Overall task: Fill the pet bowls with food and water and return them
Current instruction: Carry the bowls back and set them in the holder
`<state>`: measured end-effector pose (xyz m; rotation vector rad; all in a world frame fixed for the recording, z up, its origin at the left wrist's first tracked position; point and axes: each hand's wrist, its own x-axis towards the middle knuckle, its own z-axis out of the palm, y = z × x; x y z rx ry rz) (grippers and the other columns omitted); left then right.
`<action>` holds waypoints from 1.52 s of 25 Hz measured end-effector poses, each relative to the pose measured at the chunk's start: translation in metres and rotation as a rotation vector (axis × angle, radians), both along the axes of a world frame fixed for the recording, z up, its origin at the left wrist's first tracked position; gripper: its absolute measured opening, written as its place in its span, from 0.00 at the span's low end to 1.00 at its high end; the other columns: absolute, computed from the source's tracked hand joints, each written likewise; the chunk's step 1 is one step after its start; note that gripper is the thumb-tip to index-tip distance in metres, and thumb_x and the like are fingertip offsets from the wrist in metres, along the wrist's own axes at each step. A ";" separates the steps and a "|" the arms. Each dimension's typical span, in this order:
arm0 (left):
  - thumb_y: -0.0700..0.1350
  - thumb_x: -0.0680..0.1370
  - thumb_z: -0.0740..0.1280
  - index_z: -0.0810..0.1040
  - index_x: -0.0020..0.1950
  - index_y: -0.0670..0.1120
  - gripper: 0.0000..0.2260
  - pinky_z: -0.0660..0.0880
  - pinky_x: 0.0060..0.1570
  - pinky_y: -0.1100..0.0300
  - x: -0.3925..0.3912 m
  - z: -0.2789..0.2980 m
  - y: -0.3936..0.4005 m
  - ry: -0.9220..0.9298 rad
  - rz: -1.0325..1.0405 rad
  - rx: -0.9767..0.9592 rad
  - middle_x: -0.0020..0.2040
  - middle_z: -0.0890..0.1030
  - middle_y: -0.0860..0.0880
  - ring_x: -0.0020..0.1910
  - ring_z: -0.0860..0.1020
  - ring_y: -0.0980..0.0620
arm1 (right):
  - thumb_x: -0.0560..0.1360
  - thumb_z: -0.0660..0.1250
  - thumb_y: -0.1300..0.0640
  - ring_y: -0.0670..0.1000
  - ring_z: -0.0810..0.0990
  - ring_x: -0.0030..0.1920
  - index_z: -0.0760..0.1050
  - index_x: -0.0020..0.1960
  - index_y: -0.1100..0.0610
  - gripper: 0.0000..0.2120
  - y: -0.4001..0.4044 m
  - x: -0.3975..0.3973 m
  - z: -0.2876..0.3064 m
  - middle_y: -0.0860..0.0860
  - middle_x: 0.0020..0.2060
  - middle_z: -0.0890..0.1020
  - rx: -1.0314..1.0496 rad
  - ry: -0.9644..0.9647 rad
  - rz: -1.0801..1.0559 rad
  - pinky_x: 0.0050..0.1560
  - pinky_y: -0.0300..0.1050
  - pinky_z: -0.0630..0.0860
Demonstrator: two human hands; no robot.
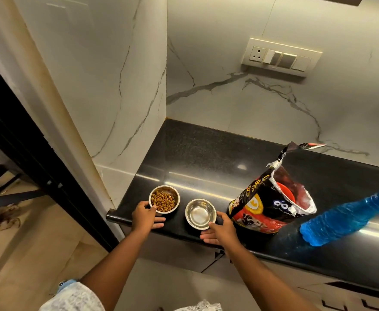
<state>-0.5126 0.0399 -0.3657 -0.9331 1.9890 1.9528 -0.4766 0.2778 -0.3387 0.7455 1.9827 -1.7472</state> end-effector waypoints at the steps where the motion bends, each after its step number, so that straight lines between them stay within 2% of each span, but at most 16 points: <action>1: 0.40 0.83 0.59 0.70 0.64 0.42 0.10 0.82 0.28 0.54 0.001 -0.001 0.000 0.001 -0.002 0.009 0.46 0.83 0.35 0.34 0.84 0.44 | 0.84 0.60 0.66 0.59 0.87 0.36 0.64 0.72 0.54 0.19 0.000 -0.002 -0.002 0.68 0.43 0.85 -0.012 -0.007 -0.013 0.36 0.49 0.85; 4: 0.39 0.83 0.59 0.70 0.63 0.43 0.09 0.83 0.31 0.52 0.004 -0.003 -0.003 0.010 -0.004 0.030 0.41 0.83 0.36 0.33 0.85 0.45 | 0.83 0.59 0.68 0.62 0.88 0.38 0.65 0.70 0.53 0.19 0.001 -0.004 -0.004 0.67 0.41 0.86 -0.066 -0.013 -0.049 0.37 0.51 0.86; 9: 0.39 0.83 0.58 0.70 0.65 0.40 0.11 0.83 0.34 0.52 0.018 -0.005 -0.013 0.019 0.010 0.049 0.44 0.83 0.34 0.36 0.86 0.43 | 0.83 0.59 0.68 0.64 0.88 0.42 0.66 0.71 0.52 0.20 0.002 -0.010 -0.010 0.68 0.42 0.86 -0.128 0.007 -0.022 0.40 0.52 0.86; 13: 0.39 0.83 0.59 0.70 0.66 0.42 0.12 0.83 0.33 0.53 0.037 -0.003 -0.018 0.018 0.114 0.061 0.45 0.83 0.35 0.36 0.86 0.44 | 0.83 0.59 0.68 0.63 0.88 0.42 0.65 0.71 0.52 0.20 0.000 -0.021 -0.005 0.68 0.44 0.86 -0.195 0.021 0.055 0.38 0.50 0.86; 19: 0.41 0.82 0.61 0.70 0.67 0.42 0.13 0.84 0.35 0.51 0.083 0.007 -0.020 0.058 0.374 0.029 0.48 0.84 0.35 0.40 0.86 0.40 | 0.83 0.60 0.67 0.60 0.88 0.38 0.65 0.70 0.53 0.18 -0.008 -0.044 0.009 0.69 0.45 0.85 -0.228 0.020 0.272 0.35 0.47 0.85; 24: 0.40 0.82 0.60 0.69 0.66 0.41 0.12 0.81 0.27 0.56 0.139 0.014 -0.010 0.092 0.643 0.020 0.43 0.84 0.36 0.35 0.86 0.42 | 0.83 0.60 0.67 0.63 0.88 0.41 0.66 0.70 0.52 0.19 -0.032 -0.048 0.007 0.69 0.45 0.85 -0.245 0.011 0.509 0.35 0.49 0.85; 28: 0.39 0.83 0.60 0.69 0.63 0.44 0.09 0.82 0.27 0.55 0.199 0.020 0.002 0.118 0.880 0.032 0.39 0.84 0.37 0.31 0.85 0.45 | 0.83 0.61 0.67 0.64 0.88 0.41 0.69 0.68 0.53 0.17 -0.062 -0.030 0.001 0.68 0.46 0.85 -0.284 -0.023 0.681 0.38 0.51 0.86; 32: 0.39 0.82 0.61 0.70 0.63 0.45 0.09 0.82 0.29 0.56 0.264 0.019 0.003 0.111 1.066 0.019 0.45 0.84 0.33 0.34 0.86 0.44 | 0.83 0.62 0.64 0.63 0.88 0.40 0.69 0.68 0.53 0.15 -0.103 -0.003 -0.003 0.67 0.45 0.86 -0.311 -0.101 0.820 0.39 0.51 0.86; 35: 0.39 0.82 0.62 0.71 0.63 0.42 0.10 0.82 0.30 0.56 0.307 0.013 -0.013 0.123 1.194 0.007 0.47 0.83 0.32 0.36 0.86 0.42 | 0.86 0.58 0.59 0.64 0.88 0.40 0.69 0.70 0.53 0.14 -0.138 0.016 -0.002 0.68 0.47 0.86 -0.350 -0.193 0.881 0.37 0.52 0.86; 38: 0.38 0.82 0.62 0.71 0.63 0.40 0.10 0.83 0.31 0.54 0.336 0.009 -0.040 0.117 1.280 -0.004 0.44 0.84 0.35 0.35 0.86 0.41 | 0.85 0.59 0.65 0.62 0.88 0.38 0.65 0.72 0.55 0.17 -0.174 0.034 -0.003 0.73 0.50 0.83 -0.324 -0.156 0.961 0.38 0.51 0.86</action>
